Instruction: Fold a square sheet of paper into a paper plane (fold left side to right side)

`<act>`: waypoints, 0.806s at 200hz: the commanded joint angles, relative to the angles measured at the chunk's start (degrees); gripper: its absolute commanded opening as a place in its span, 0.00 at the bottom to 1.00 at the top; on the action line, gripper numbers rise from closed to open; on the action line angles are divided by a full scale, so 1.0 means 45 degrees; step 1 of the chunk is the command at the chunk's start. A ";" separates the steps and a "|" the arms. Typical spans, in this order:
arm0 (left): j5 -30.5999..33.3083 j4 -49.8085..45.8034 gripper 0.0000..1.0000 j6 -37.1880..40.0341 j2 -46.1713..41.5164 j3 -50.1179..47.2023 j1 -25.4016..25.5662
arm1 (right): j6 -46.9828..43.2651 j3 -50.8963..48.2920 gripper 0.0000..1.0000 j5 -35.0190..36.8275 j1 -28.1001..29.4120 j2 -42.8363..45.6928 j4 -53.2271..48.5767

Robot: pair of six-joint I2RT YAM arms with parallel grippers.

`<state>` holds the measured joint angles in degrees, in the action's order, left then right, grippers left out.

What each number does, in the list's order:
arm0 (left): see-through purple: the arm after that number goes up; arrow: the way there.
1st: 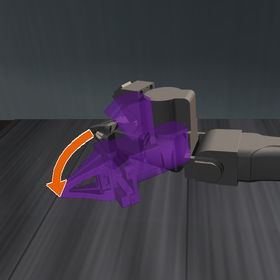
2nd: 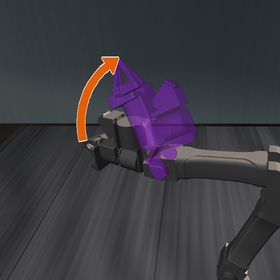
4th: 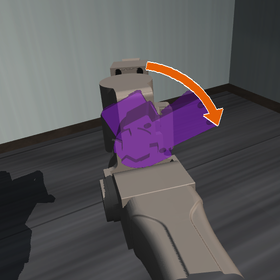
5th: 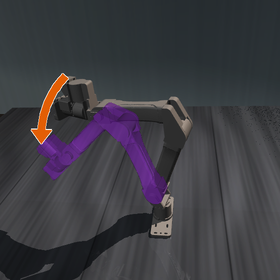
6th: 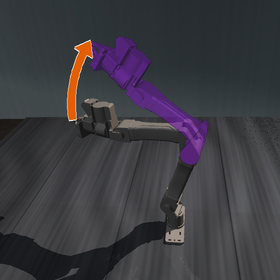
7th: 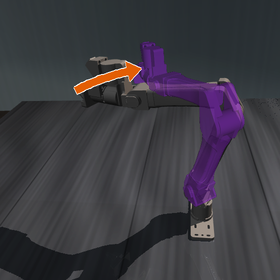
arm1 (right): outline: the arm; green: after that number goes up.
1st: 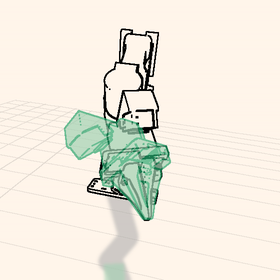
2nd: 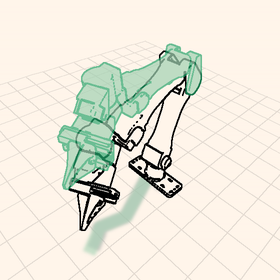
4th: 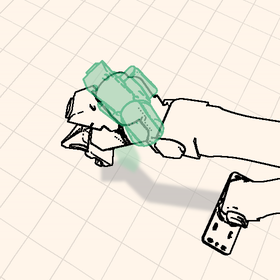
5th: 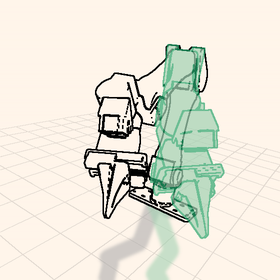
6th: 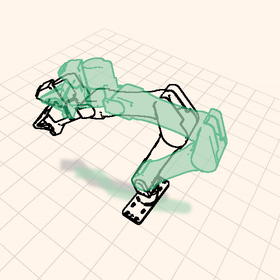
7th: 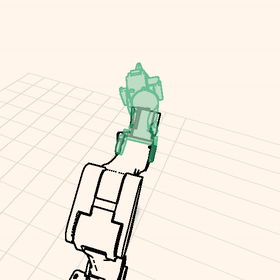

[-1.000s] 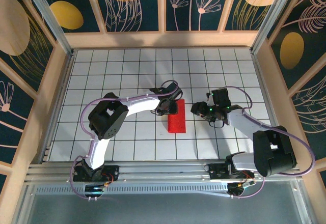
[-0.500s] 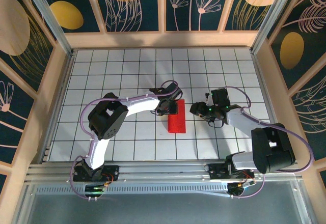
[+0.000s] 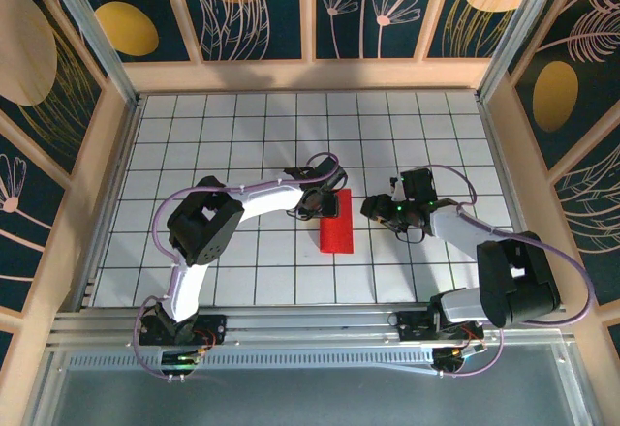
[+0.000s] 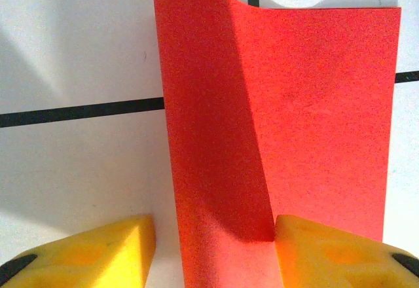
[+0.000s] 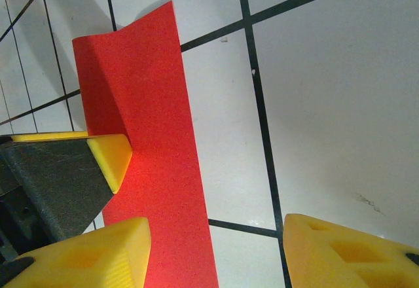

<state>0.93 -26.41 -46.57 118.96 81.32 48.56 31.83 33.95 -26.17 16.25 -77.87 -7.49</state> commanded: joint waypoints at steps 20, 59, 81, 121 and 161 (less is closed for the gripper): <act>-0.1676 0.0225 0.52 -0.0209 0.1339 -0.0493 0.0511 | -0.0122 -0.0035 0.56 -0.0291 -0.0020 -0.0108 0.0189; -0.1671 0.0194 0.52 -0.0271 0.1358 -0.0493 0.0514 | 0.0109 -0.0050 0.49 -0.1154 0.0248 -0.0507 0.0568; -0.1674 0.0169 0.52 -0.0291 0.1359 -0.0493 0.0519 | 0.0385 -0.0024 0.43 -0.1587 0.0631 -0.0972 0.1064; -0.1642 0.0098 0.52 -0.0315 0.1375 -0.0456 0.0507 | 0.0987 0.0163 0.32 -0.1784 0.1402 -0.1712 0.1920; -0.1709 0.0070 0.52 -0.0460 0.1489 -0.0356 0.0519 | 0.0983 0.0343 0.31 -0.1299 0.1655 -0.1920 0.1696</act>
<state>0.93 -26.50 -46.83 119.02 81.43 48.56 35.51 34.06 -32.95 23.29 -86.21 -0.49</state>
